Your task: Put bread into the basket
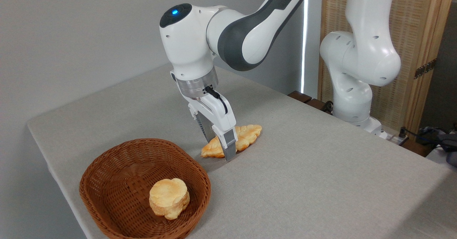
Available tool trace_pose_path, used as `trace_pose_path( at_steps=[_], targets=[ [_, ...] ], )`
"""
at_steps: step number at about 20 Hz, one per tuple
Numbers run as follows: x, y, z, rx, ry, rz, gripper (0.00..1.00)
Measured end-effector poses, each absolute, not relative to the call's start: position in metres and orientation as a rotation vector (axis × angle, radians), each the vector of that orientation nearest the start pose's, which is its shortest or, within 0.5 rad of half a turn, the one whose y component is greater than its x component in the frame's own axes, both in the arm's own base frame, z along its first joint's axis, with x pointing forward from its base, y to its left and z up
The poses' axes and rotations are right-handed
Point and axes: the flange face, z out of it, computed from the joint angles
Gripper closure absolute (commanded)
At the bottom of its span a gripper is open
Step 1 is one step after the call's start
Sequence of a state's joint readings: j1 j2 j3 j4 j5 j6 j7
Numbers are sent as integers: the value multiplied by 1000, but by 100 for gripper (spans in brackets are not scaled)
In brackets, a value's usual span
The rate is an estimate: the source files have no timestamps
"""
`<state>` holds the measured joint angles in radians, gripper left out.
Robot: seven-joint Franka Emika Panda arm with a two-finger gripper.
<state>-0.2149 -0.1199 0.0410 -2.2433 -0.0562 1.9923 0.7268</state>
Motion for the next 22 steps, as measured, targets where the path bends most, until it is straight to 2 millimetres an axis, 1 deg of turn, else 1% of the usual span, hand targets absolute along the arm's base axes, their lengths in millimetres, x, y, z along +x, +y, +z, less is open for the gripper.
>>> trace_pose_path(
  at_steps=[11,22],
  targets=[
    [480,-88,408,-2919,1368,177,44],
    [479,-84,415,-2925,1358,166,43]
  ],
)
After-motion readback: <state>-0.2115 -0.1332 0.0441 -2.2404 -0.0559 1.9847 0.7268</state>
